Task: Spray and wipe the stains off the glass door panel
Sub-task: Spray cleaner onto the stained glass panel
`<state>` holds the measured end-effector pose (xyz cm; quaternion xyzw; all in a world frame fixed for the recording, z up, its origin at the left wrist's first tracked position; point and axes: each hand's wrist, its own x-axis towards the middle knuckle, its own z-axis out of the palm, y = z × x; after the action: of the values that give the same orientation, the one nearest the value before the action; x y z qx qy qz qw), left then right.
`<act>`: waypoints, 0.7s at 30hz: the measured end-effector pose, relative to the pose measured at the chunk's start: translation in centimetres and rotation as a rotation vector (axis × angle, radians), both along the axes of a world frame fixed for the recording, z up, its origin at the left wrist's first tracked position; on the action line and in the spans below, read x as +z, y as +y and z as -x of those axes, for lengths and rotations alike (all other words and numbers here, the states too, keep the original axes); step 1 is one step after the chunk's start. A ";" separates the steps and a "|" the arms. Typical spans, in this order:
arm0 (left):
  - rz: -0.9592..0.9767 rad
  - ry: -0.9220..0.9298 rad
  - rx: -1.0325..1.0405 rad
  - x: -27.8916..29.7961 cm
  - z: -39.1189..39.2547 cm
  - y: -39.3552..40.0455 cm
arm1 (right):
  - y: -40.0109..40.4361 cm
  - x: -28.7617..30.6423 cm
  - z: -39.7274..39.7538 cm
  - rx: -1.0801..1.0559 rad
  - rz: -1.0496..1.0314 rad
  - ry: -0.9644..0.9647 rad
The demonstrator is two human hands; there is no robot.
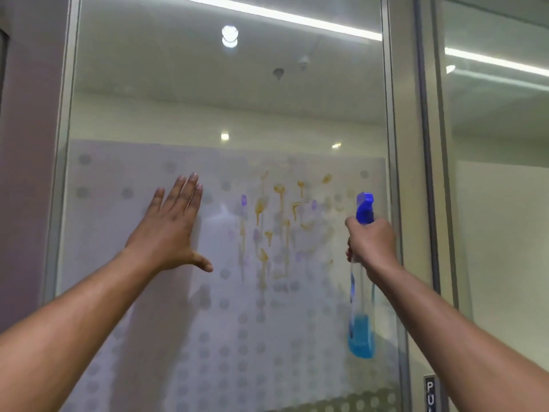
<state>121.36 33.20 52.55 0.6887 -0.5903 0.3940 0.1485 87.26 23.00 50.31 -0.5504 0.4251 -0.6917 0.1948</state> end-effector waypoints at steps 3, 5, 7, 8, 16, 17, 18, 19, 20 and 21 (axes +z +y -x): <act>-0.012 0.000 0.016 0.0 0.2 0.2 | 1.9 -0.8 -4.0 0.084 0.064 0.166; -0.022 0.004 0.023 0.1 0.4 0.3 | 3.1 -1.6 -7.4 0.132 0.126 0.300; -0.026 0.008 0.026 0.1 0.5 0.4 | 4.2 -2.6 -10.6 0.147 0.166 0.447; -0.024 0.010 0.025 0.1 0.5 0.4 | 4.6 -3.1 -11.9 0.154 0.161 0.499; -0.014 0.005 0.018 0.1 0.3 0.5 | 4.1 -5.2 -12.3 0.186 0.095 0.417; -0.011 0.005 0.012 0.1 0.3 0.5 | 3.6 -5.1 -11.1 0.175 0.089 0.343; -0.009 0.004 0.011 0.0 0.3 0.5 | 2.8 -5.0 -9.6 0.149 0.082 0.253; -0.008 0.002 0.011 0.0 0.3 0.4 | 2.1 -5.0 -7.9 0.106 0.081 0.154; -0.009 0.003 0.010 0.0 0.2 0.4 | 1.1 -5.2 -6.2 0.055 0.075 0.055; -0.011 0.004 0.007 0.1 0.3 0.4 | 0.1 -5.4 -4.5 0.014 0.055 -0.043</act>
<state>121.08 33.58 52.61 0.6925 -0.5896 0.3897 0.1444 91.74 23.13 44.91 -0.5436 0.3977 -0.7134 0.1934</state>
